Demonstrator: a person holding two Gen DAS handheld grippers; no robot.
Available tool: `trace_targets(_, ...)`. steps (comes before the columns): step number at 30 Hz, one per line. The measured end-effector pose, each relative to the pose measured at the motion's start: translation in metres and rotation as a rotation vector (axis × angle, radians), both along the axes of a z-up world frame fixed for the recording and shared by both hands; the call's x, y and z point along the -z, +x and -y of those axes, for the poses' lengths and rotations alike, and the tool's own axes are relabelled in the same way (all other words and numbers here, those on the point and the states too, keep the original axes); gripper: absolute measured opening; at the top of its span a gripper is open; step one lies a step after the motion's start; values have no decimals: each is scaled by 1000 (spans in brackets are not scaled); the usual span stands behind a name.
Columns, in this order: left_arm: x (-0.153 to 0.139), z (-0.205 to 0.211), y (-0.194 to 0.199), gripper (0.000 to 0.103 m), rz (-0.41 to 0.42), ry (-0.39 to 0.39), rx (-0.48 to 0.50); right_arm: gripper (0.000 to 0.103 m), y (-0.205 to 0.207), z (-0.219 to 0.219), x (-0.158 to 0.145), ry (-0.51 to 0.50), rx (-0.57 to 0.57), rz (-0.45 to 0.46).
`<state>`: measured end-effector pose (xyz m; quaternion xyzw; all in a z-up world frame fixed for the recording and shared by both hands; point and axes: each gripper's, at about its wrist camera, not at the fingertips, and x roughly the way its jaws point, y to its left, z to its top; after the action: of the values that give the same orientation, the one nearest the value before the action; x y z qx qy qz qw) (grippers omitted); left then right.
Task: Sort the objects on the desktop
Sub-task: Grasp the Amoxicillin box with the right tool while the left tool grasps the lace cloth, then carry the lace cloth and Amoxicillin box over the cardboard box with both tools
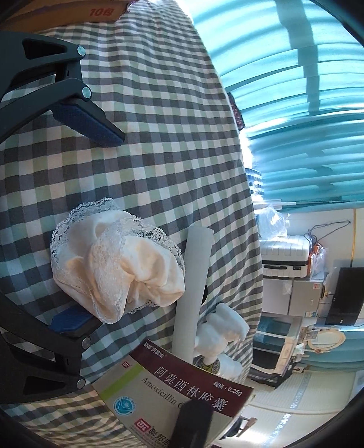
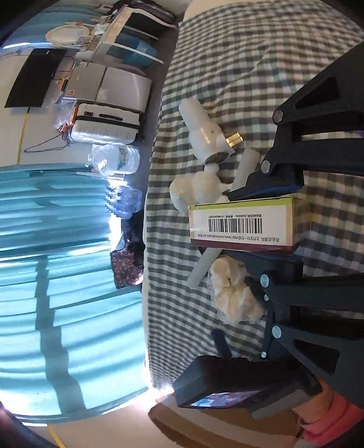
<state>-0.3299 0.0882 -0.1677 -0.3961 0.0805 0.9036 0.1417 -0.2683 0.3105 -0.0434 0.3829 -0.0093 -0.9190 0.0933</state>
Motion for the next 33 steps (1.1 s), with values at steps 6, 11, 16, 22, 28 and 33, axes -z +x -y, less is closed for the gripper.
trace_targets(6, -9, 2, 3, 58, -20, 46, 23, 31, -6, -8, 32, 5, 29, 76)
trace_targets(11, -15, 0, 2, 17, -21, 75, 67, 29, -3, -12, 28, 8, 36, 41)
trace_targets(16, -35, 4, 4, 15, -24, 154, 81, 29, 0, -15, 27, -6, 46, 45)
trace_targets(22, -88, 5, 35, 15, -114, 184, 72, 29, 12, -12, 4, -5, 73, 33)
trace_targets(28, -126, 24, 82, 15, -72, 154, 36, 29, 39, 3, -34, -33, 77, -12)
trace_targets(33, -166, 70, 105, 15, -22, 222, -85, 29, 79, 32, -69, -70, 42, -52)
